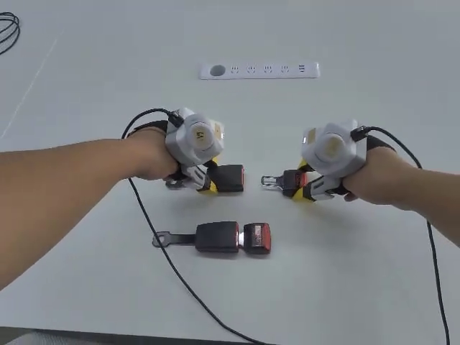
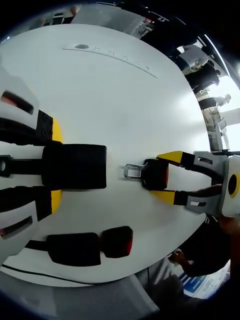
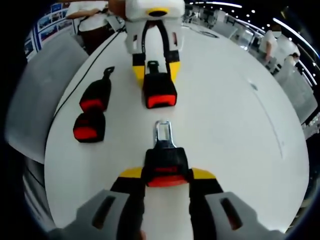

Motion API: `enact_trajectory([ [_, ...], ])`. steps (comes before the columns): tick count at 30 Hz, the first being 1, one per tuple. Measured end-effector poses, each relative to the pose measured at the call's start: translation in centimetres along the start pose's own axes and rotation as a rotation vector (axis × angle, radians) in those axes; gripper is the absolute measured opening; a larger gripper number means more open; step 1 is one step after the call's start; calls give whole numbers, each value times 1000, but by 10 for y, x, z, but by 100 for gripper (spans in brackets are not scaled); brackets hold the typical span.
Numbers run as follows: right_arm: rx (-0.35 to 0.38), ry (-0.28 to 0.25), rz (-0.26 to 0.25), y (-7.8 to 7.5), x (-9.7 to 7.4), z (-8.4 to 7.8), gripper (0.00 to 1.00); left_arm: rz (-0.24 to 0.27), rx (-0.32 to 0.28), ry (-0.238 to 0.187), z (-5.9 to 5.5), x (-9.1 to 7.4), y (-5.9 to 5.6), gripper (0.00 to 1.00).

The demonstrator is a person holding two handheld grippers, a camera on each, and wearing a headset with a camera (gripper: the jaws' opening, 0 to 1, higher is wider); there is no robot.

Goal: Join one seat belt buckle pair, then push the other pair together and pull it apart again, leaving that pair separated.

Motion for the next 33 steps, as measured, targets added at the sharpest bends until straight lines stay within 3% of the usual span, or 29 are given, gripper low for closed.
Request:
enact_trajectory([
  [8, 19, -6, -8, 2, 11, 15, 33, 3, 3, 2, 1, 0, 0, 31],
  [12, 1, -16, 1, 6, 19, 24, 33, 8, -1, 2, 1, 0, -1, 31],
  [17, -11, -20, -4, 3, 18, 23, 33, 6, -9, 10, 0, 1, 0, 31],
  [21, -33, -42, -13, 9, 20, 35, 33, -4, -2, 22, 0, 2, 2, 31],
  [22, -61, -28, -17, 9, 24, 34, 33, -7, 6, 24, 0, 3, 2, 31],
  [24, -20, -40, 5, 4, 24, 31, 33, -8, 0, 26, -1, 3, 3, 31],
  [33, -33, -44, 14, 5, 25, 33, 32, -14, 16, 11, -2, 5, 5, 30],
])
Point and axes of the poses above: the centre of the closed fingertips' face, and the gripper's own axes: x roughly forward along the fingers, y roughly to its left, z roughly out of its top, the point moved 6 cm from there along -x, roughly backward along the fingers, and after that the axes turned 11 degrees about x, right-handed, at the moved point
